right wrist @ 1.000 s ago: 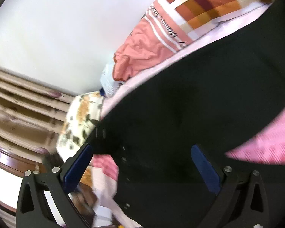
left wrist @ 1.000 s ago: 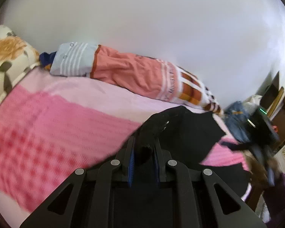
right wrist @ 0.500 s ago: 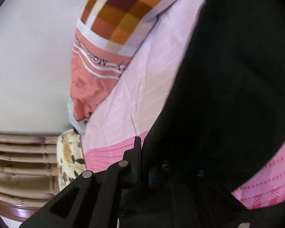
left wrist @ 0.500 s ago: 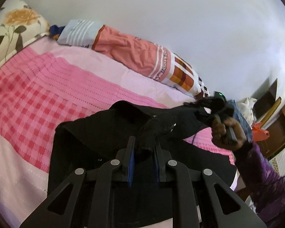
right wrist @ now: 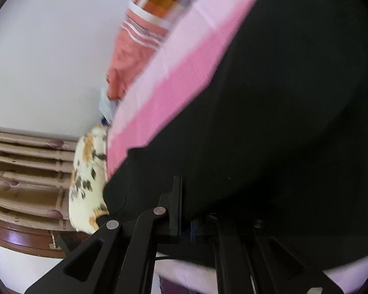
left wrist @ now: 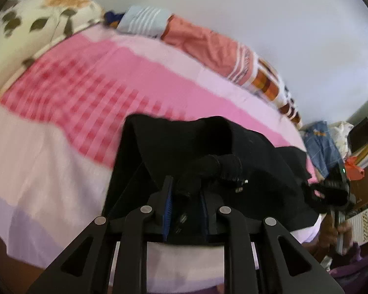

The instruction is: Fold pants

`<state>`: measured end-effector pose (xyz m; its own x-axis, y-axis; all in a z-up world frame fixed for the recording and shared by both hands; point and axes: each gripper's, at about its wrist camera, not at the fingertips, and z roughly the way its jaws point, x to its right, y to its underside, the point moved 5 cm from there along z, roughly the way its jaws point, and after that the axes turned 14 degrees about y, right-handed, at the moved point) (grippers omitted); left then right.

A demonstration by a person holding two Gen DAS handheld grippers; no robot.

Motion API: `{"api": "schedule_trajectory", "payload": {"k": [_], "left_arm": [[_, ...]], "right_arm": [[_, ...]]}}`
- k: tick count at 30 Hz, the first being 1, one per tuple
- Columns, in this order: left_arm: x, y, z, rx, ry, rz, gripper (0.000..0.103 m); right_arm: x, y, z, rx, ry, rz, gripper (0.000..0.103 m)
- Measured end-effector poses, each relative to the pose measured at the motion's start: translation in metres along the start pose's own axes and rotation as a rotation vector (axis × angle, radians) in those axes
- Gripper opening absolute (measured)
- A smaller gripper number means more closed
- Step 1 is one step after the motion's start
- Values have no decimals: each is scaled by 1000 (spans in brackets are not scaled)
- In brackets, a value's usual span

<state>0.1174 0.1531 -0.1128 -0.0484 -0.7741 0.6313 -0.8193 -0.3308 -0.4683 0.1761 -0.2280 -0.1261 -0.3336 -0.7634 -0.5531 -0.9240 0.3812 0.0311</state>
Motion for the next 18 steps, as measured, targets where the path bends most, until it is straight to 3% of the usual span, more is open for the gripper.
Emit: {"api": "schedule_trajectory", "payload": {"k": [4,6,10,13,15,16,18], "left_arm": [[-16,23,4,-24,-67,5,21],[-22,31,6,-33,-100,9,24],[-21,39,-3,-42,-205,35,30],[-8,37,-24,18,-308,87,39],[12,32,-42,90,-356,128,43],[21,30,-46,113,-347,141,46],[48,24,-46,147,-300,185,68]], "right_arm": [[22,33,27,-102,-1,40,6],[26,36,32,-107,-9,44,6],[32,35,29,-108,-134,77,8],[46,18,14,-37,-258,150,12],[59,-1,-2,46,-326,185,24],[67,-12,-11,94,-337,188,32],[78,-27,-22,130,-377,194,33]]}}
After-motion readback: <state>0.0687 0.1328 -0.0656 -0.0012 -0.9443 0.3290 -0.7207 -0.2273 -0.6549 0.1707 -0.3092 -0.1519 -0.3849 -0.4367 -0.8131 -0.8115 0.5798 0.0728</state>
